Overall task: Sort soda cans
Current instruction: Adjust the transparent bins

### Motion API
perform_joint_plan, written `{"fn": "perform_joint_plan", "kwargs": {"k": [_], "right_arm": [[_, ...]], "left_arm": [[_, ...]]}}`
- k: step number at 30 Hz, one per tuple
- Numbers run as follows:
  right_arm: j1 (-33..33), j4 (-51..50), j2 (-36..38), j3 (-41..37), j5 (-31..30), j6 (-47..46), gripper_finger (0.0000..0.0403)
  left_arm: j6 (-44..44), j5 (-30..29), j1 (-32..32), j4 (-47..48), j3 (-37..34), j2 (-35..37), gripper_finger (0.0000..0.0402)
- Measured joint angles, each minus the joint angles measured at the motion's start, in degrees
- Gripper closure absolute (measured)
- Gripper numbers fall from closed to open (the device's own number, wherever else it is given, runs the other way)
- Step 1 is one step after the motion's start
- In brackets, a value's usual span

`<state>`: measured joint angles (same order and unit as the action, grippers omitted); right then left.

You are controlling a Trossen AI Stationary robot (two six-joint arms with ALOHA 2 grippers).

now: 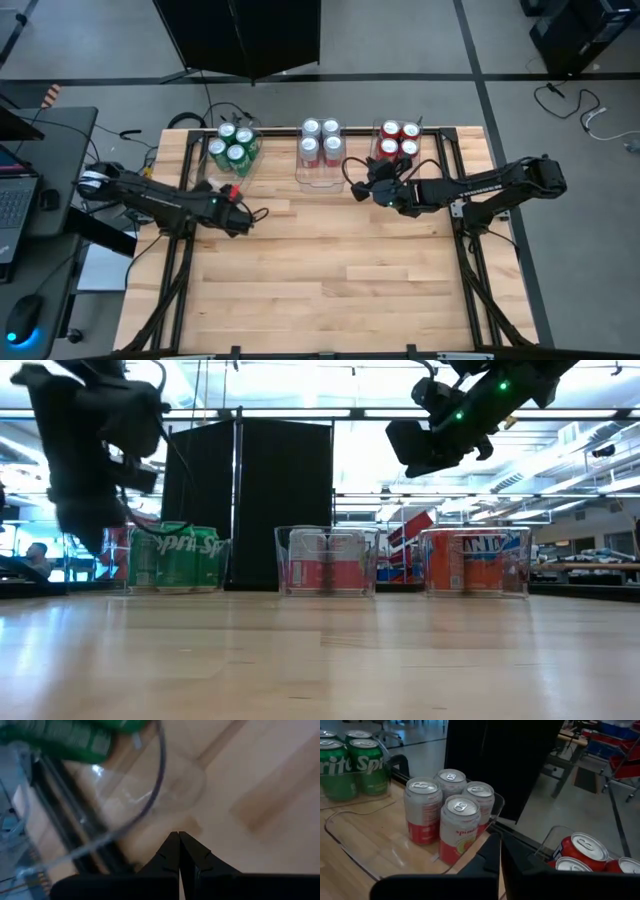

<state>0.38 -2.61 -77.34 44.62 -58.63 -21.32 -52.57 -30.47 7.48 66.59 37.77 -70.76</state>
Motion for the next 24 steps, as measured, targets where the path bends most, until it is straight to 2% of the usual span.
{"fn": "perform_joint_plan", "kwargs": {"k": [6,13,17,24], "right_arm": [[0.0,-0.02,-0.02,0.0,0.02,0.07,0.0398],[0.04,-0.02,-0.04,0.0,0.34,0.09,0.0401],[0.04,-0.17,-0.07,0.0,2.49,0.55,0.0402],[0.04,-0.35,-0.07,0.0,3.26,0.92,0.0402]], "left_arm": [[9.43,-1.63,-5.19,-15.7,-3.05,-0.04,0.0401],[23.19,-2.38,-10.88,-31.48,-3.31,-0.06,0.0401],[25.26,2.54,-11.8,-23.54,1.62,-0.11,0.0401],[18.74,4.0,-7.49,3.25,13.29,-0.11,0.0401]]}}
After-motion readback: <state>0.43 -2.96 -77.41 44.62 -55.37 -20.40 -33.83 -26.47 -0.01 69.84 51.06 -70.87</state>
